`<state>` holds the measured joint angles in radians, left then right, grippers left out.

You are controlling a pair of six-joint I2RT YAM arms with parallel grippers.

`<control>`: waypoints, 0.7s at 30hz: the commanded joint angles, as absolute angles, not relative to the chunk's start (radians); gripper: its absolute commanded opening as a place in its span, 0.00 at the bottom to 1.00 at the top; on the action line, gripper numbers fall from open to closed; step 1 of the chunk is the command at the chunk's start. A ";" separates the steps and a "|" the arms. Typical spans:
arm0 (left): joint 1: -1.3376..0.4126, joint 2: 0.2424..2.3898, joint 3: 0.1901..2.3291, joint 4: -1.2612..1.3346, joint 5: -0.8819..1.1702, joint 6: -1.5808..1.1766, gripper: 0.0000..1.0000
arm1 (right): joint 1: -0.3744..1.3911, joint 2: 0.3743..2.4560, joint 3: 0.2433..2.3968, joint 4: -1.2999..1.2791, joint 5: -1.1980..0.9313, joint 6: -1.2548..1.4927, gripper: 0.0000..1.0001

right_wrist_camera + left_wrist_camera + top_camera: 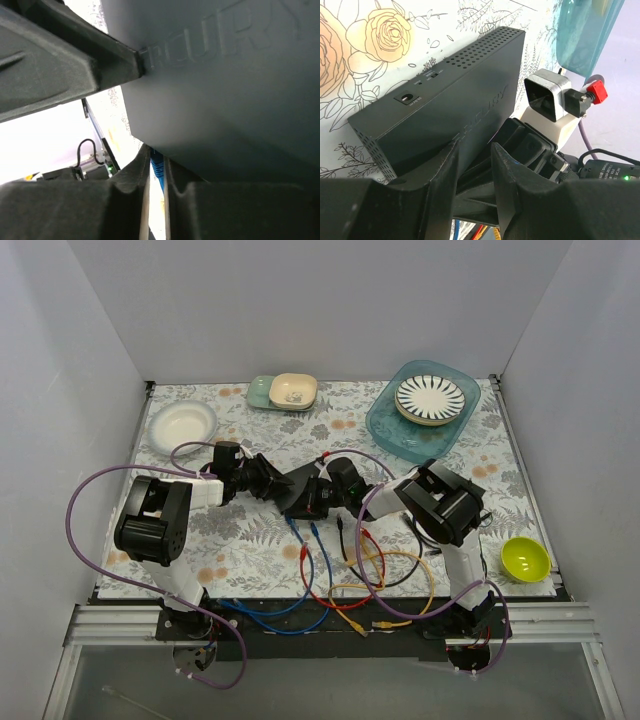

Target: Pull the plug from the switch port

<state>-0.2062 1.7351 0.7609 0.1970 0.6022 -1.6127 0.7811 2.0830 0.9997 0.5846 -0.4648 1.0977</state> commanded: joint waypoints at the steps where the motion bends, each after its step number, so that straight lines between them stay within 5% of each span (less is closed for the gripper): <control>1: -0.206 1.715 0.730 0.158 0.587 -1.588 0.32 | 0.788 2.120 0.968 0.580 -0.468 1.109 0.05; 21: -0.206 1.759 0.703 0.233 0.609 -1.638 0.32 | 0.792 2.119 0.721 0.635 -0.560 0.962 0.01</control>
<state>-0.2058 1.7321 0.7059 0.2703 0.6502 -1.6577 0.7776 2.0861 0.8509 0.8085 -0.5419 1.0405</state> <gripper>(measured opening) 0.319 0.173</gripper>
